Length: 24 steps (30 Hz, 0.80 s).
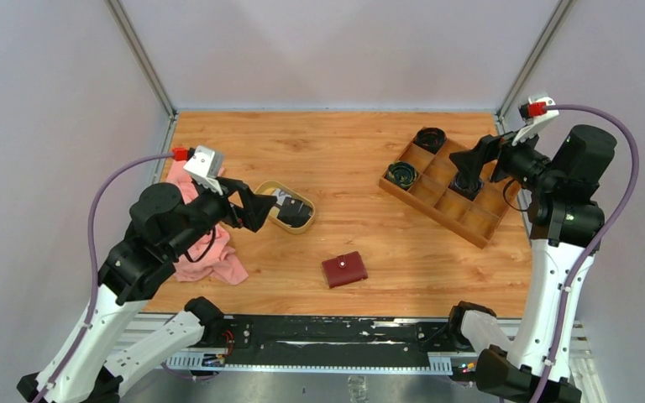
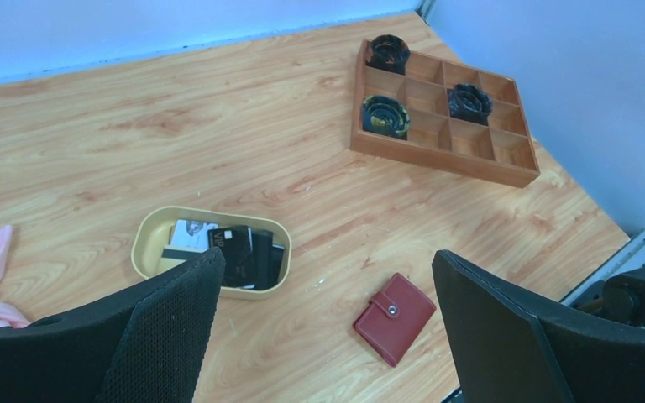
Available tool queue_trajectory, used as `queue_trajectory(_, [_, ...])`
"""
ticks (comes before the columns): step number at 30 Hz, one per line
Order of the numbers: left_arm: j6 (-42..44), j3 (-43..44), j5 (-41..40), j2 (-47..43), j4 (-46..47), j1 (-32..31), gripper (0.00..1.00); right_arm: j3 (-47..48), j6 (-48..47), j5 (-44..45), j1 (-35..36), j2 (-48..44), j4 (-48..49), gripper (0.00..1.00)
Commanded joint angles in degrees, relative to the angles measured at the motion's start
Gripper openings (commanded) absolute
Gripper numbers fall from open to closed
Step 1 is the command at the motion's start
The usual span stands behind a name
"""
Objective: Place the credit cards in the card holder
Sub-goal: Reset both arms
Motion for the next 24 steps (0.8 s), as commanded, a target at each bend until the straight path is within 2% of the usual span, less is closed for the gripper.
queue_trajectory(1, [0.3,0.6,2.3,-1.5,-1.8,0.4,1.00,1.4,1.6,0.1,-1.5,-1.0,-2.1,1.00])
queue_trajectory(14, [-1.3,0.9,10.9,-2.3,-0.2,0.4,1.00,-0.2,2.5,-2.4,-1.6,-3.9,-2.1,1.00])
queue_trajectory(24, [-2.3,-0.3,10.5,-4.2,-0.7,0.4,1.00,0.7,2.5,-4.3,-1.8,-4.3,-2.1,1.00])
